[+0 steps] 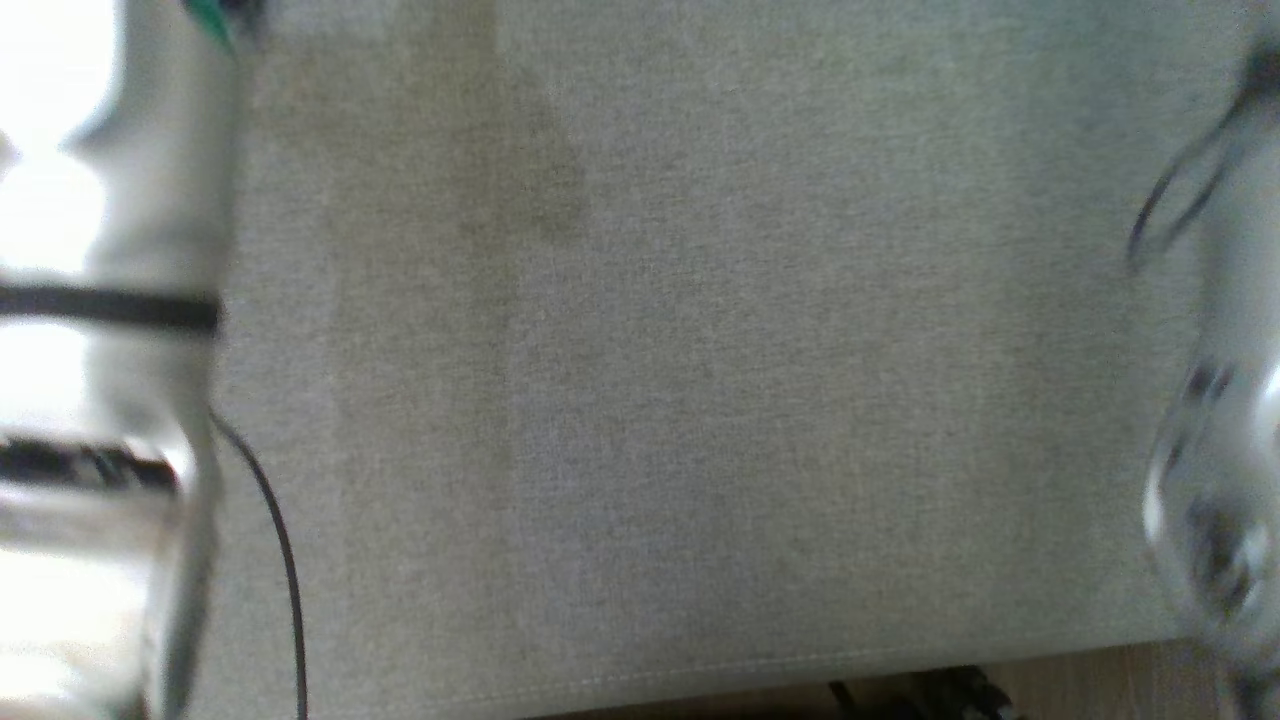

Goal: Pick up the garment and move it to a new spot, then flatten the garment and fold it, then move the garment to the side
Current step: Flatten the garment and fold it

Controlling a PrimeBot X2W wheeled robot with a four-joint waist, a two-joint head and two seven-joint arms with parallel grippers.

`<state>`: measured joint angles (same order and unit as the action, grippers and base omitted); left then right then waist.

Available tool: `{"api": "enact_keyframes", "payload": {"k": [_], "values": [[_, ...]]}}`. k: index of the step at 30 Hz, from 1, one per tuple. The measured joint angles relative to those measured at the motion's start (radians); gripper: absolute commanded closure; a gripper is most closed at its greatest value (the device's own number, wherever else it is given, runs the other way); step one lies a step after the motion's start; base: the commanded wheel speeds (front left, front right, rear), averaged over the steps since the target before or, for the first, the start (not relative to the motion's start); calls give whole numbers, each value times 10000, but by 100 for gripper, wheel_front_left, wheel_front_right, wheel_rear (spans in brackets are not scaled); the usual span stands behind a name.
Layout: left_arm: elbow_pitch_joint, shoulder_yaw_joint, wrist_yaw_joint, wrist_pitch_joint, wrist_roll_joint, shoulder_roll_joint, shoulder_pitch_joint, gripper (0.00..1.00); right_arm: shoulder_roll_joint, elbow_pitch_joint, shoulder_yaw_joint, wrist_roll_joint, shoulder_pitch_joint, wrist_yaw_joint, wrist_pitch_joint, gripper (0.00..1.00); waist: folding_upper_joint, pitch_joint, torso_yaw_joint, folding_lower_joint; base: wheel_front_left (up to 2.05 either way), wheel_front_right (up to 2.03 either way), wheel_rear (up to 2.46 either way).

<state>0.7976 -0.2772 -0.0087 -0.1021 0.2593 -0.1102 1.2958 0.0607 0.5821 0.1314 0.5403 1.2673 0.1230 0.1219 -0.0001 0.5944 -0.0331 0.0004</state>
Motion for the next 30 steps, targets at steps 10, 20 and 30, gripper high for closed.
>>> {"api": "enact_keyframes", "payload": {"k": [10,20,30], "values": [[-918,-148,-303,-769,614,-73,-4694,100,128,-3611,-424,1177,-7450,0,579,100,1,-1676,114,-3,0,0,0],[-4947,-541,468,709,1214,-673,-11089,100,-159,-6516,-178,1432,-13302,0,1866,100,1,-3750,233,-4,0,0,0],[-8521,-802,1992,1659,1728,-500,-15779,100,-236,-7553,92,2130,-17147,0,2215,100,1,-4599,364,-4,0,0,0]]}}
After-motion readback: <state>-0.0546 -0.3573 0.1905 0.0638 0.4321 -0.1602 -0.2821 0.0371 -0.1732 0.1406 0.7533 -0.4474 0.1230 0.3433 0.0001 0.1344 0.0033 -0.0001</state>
